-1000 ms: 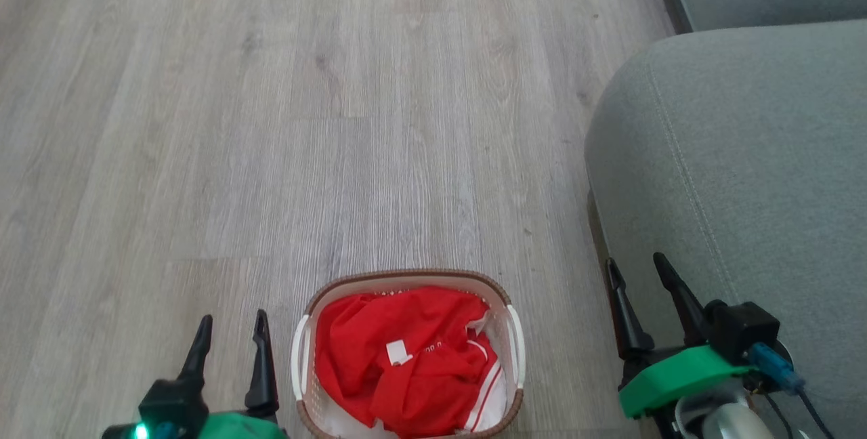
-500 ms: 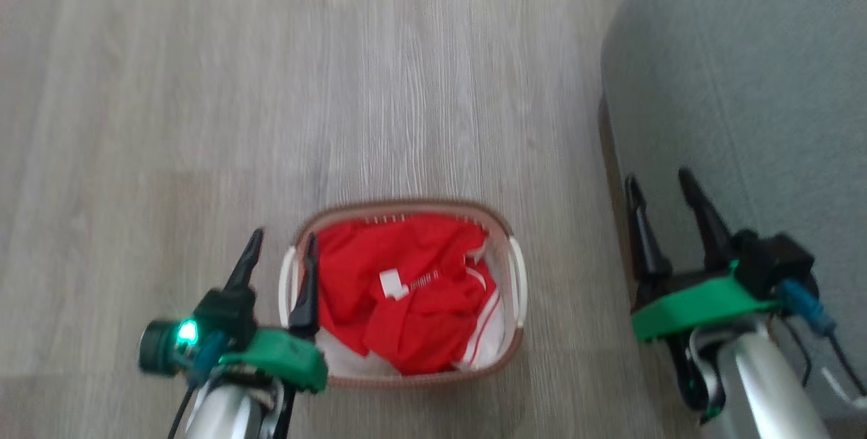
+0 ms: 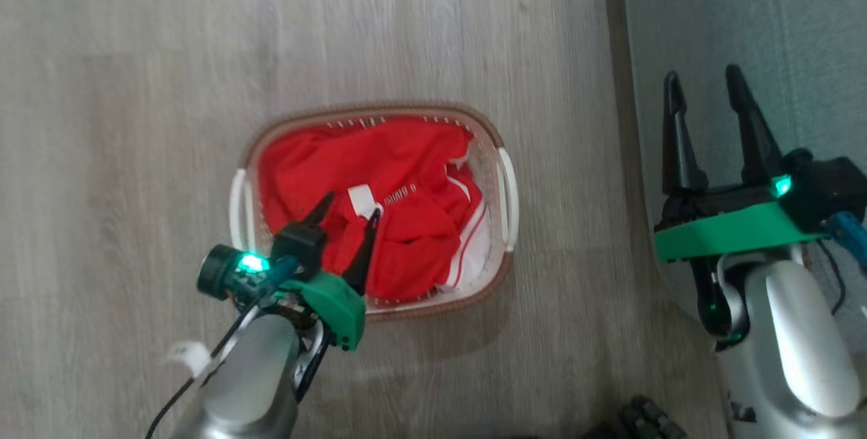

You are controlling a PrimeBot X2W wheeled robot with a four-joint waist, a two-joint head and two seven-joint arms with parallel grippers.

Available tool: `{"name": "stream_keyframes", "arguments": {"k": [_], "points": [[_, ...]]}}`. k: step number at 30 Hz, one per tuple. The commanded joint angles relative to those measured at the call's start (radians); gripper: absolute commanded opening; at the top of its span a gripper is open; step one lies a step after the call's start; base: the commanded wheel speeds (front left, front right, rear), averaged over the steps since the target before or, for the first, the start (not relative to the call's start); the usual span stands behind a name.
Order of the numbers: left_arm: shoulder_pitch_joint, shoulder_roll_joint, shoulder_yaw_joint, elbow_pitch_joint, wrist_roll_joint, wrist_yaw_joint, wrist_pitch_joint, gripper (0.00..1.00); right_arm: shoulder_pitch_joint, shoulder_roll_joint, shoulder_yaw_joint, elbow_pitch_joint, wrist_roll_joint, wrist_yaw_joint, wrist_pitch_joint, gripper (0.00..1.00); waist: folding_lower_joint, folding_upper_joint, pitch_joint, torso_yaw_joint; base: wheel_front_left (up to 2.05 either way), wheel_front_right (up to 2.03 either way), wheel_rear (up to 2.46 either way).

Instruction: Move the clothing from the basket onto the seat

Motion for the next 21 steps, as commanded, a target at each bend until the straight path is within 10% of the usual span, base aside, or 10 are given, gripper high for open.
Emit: {"name": "stream_keyframes", "arguments": {"k": [1, 21], "points": [[-0.009, 0.009, 0.010, 0.004, -0.004, -0.007, -0.012, 1.00, -0.004, -0.006, 0.022, -0.036, -0.011, 0.000, -0.012, 1.00, -0.0002, 0.0000, 0.048, -0.029, 0.00, 0.00, 0.00], [-0.216, 0.009, -0.195, 0.448, -0.070, -0.042, -0.012, 1.00, -0.075, -0.006, 0.074, -0.102, 0.031, 0.000, -0.012, 1.00, -0.0002, 0.0000, 0.222, -0.103, 0.00, 0.00, 0.00]]}}
